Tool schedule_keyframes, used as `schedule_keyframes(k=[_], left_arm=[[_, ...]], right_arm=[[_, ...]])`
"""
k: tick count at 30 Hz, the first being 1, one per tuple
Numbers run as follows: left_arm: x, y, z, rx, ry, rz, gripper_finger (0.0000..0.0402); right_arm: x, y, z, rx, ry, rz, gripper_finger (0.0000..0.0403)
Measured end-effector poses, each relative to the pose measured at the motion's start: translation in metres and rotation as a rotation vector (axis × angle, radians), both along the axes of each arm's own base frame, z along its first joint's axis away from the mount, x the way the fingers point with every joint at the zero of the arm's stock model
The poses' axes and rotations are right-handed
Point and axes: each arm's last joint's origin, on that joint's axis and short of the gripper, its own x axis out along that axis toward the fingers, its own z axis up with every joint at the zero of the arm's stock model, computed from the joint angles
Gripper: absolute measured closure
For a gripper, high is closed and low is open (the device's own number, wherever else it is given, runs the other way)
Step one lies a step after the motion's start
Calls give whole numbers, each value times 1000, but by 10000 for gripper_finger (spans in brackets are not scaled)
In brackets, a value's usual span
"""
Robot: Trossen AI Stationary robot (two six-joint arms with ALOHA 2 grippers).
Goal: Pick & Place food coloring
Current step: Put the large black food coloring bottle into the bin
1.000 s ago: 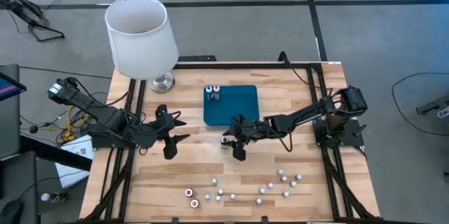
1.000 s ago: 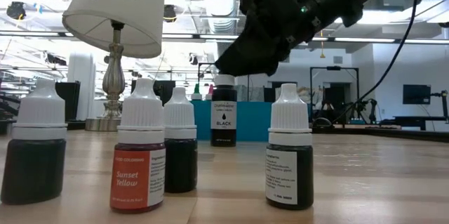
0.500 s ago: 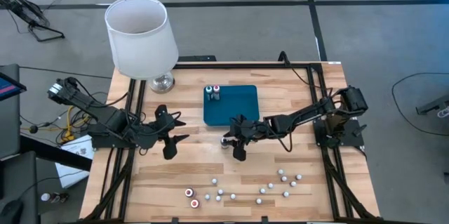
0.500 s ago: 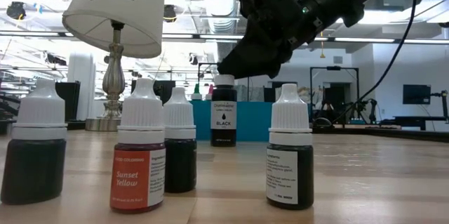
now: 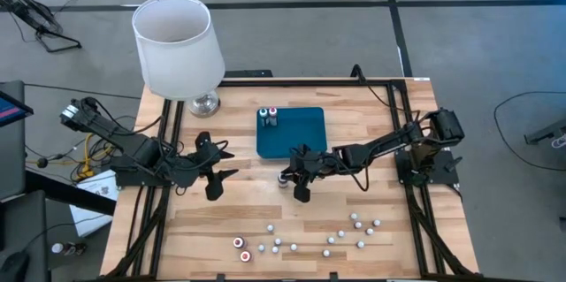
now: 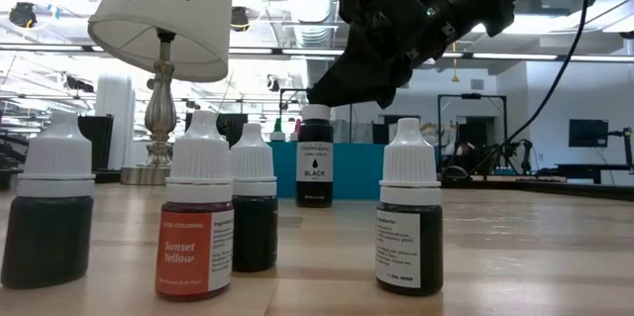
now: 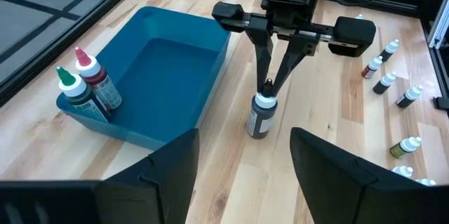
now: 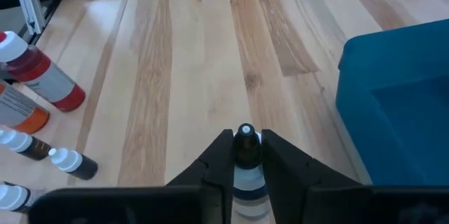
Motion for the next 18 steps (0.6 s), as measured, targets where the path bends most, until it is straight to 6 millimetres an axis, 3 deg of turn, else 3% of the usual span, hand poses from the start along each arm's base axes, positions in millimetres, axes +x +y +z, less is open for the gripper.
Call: schedule_keyframes(k=[6, 12, 18], left_arm=[[0, 0, 0, -1, 0, 0, 186], [0, 0, -1, 3, 7, -1, 186], [-1, 0, -1, 8, 18, -1, 186]], right_arm=[[0, 0, 1, 21, -6, -13, 369], [-2, 0, 4, 34, -9, -6, 365], [-7, -5, 27, 42, -72, -17, 372]])
